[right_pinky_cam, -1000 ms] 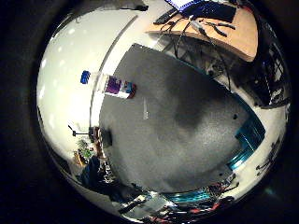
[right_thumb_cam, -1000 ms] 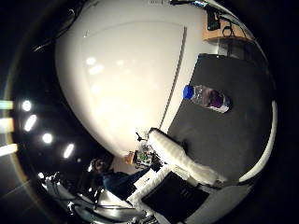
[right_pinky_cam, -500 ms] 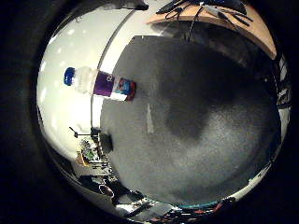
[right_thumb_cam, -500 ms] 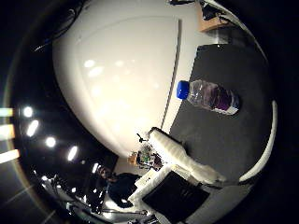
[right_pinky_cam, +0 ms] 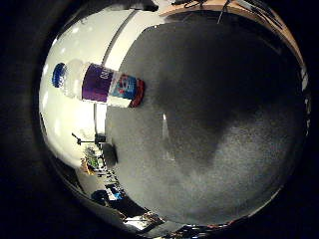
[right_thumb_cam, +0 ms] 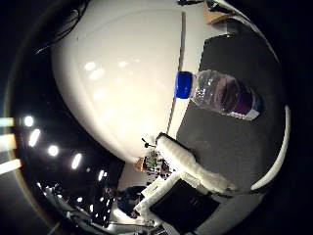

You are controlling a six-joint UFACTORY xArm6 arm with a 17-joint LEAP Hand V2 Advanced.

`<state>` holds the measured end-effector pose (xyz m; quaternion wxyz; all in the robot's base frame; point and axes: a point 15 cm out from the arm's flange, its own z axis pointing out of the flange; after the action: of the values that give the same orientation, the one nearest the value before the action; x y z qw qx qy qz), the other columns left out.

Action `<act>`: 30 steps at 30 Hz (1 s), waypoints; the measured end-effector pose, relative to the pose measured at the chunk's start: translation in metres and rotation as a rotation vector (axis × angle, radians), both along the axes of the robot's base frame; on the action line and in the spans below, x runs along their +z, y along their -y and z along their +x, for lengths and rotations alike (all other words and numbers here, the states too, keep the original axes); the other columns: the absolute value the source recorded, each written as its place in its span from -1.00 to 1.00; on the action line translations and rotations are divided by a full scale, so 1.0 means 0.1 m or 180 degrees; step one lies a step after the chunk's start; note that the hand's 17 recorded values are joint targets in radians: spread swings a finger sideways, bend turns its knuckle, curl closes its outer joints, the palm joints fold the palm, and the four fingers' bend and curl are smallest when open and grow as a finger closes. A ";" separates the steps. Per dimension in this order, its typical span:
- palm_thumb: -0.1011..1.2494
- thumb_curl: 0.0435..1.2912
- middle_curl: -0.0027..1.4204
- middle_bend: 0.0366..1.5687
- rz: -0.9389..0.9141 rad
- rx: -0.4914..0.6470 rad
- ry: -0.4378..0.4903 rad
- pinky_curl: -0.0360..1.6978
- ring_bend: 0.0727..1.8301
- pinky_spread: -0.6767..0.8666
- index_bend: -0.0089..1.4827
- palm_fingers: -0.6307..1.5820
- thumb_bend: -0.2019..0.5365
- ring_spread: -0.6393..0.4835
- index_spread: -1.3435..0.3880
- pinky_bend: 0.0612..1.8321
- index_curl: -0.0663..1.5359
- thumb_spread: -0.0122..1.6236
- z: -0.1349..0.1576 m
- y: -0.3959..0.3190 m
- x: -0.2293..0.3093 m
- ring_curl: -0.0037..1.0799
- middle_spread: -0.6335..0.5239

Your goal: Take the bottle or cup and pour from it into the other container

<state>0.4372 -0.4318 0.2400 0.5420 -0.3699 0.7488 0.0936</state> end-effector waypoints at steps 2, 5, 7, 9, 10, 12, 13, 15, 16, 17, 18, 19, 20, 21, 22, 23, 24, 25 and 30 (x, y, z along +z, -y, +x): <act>-0.10 -0.58 -0.49 -0.61 0.0008 0.0002 0.0002 -0.97 -0.37 0.43 -0.76 -0.17 -0.52 0.32 0.22 -0.16 -0.53 0.27 0.03 -0.02 -0.02 -0.68 0.04; -0.10 -0.58 -0.49 -0.61 0.0023 -0.0009 -0.0004 -0.97 -0.37 0.42 -0.76 -0.17 -0.52 0.32 0.22 -0.15 -0.53 0.27 0.11 -0.04 -0.08 -0.68 0.04; -0.10 -0.58 -0.49 -0.61 0.0023 0.0003 -0.0006 -0.97 -0.37 0.41 -0.76 -0.17 -0.52 0.32 0.22 -0.15 -0.53 0.27 0.14 -0.06 -0.10 -0.68 0.04; -0.10 -0.58 -0.49 -0.61 0.0020 -0.0003 -0.0023 -0.97 -0.36 0.41 -0.76 -0.17 -0.52 0.32 0.22 -0.15 -0.53 0.27 0.17 -0.07 -0.14 -0.68 0.04; -0.09 -0.58 -0.49 -0.60 0.0025 0.0001 -0.0030 -0.97 -0.36 0.41 -0.76 -0.17 -0.52 0.32 0.22 -0.15 -0.53 0.27 0.19 -0.08 -0.16 -0.68 0.04; -0.09 -0.58 -0.49 -0.60 0.0030 0.0019 -0.0037 -0.97 -0.35 0.41 -0.76 -0.17 -0.52 0.31 0.22 -0.15 -0.53 0.27 0.22 -0.11 -0.19 -0.68 0.03; -0.09 -0.58 -0.49 -0.60 0.0031 0.0025 -0.0039 -0.97 -0.35 0.41 -0.76 -0.16 -0.52 0.31 0.22 -0.16 -0.53 0.27 0.23 -0.12 -0.20 -0.68 0.02; -0.09 -0.59 -0.49 -0.59 0.0029 0.0026 -0.0048 -0.97 -0.35 0.41 -0.76 -0.16 -0.52 0.31 0.22 -0.15 -0.53 0.27 0.26 -0.13 -0.22 -0.68 0.02; -0.09 -0.59 -0.49 -0.60 0.0014 0.0015 -0.0056 -0.97 -0.34 0.41 -0.76 -0.16 -0.52 0.31 0.22 -0.15 -0.53 0.27 0.28 -0.13 -0.23 -0.68 0.02; -0.08 -0.59 -0.49 -0.60 0.0004 0.0020 -0.0061 -0.97 -0.34 0.41 -0.76 -0.16 -0.52 0.31 0.22 -0.14 -0.53 0.27 0.31 -0.14 -0.24 -0.68 0.02; -0.07 -0.58 -0.49 -0.59 0.0002 0.0018 -0.0066 -0.97 -0.34 0.41 -0.76 -0.15 -0.52 0.31 0.22 -0.14 -0.53 0.27 0.32 -0.15 -0.25 -0.68 0.02; -0.07 -0.58 -0.49 -0.59 0.0003 0.0019 -0.0068 -0.97 -0.34 0.41 -0.76 -0.15 -0.52 0.31 0.22 -0.14 -0.53 0.27 0.32 -0.15 -0.26 -0.68 0.02; -0.07 -0.58 -0.49 -0.59 0.0003 0.0025 -0.0071 -0.97 -0.34 0.42 -0.76 -0.15 -0.52 0.30 0.22 -0.14 -0.53 0.27 0.34 -0.16 -0.27 -0.69 0.02; -0.07 -0.58 -0.49 -0.59 0.0010 0.0035 -0.0077 -0.97 -0.34 0.42 -0.76 -0.15 -0.52 0.30 0.22 -0.13 -0.53 0.27 0.35 -0.18 -0.29 -0.69 0.02; -0.07 -0.58 -0.49 -0.59 0.0008 0.0030 -0.0082 -0.97 -0.33 0.41 -0.76 -0.14 -0.52 0.29 0.23 -0.14 -0.53 0.27 0.36 -0.18 -0.30 -0.69 0.02; -0.07 -0.58 -0.49 -0.58 0.0009 0.0031 -0.0087 -0.97 -0.32 0.40 -0.75 -0.13 -0.52 0.28 0.23 -0.14 -0.53 0.28 0.37 -0.18 -0.32 -0.69 0.02; -0.07 -0.58 -0.49 -0.57 0.0016 0.0040 -0.0091 -0.97 -0.32 0.40 -0.76 -0.12 -0.52 0.27 0.24 -0.14 -0.53 0.28 0.38 -0.20 -0.33 -0.69 0.01; -0.07 -0.58 -0.48 -0.56 0.0014 0.0041 -0.0095 -0.97 -0.31 0.38 -0.75 -0.11 -0.52 0.26 0.24 -0.14 -0.52 0.28 0.39 -0.21 -0.34 -0.69 0.00; -0.04 -0.57 -0.47 -0.50 0.0011 0.0073 -0.0109 -0.98 -0.20 0.27 -0.75 -0.02 -0.51 0.14 0.25 -0.16 -0.52 0.28 0.46 -0.27 -0.38 -0.66 -0.01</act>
<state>0.4836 -0.4050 0.2019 0.5287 -0.3758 0.7535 0.1075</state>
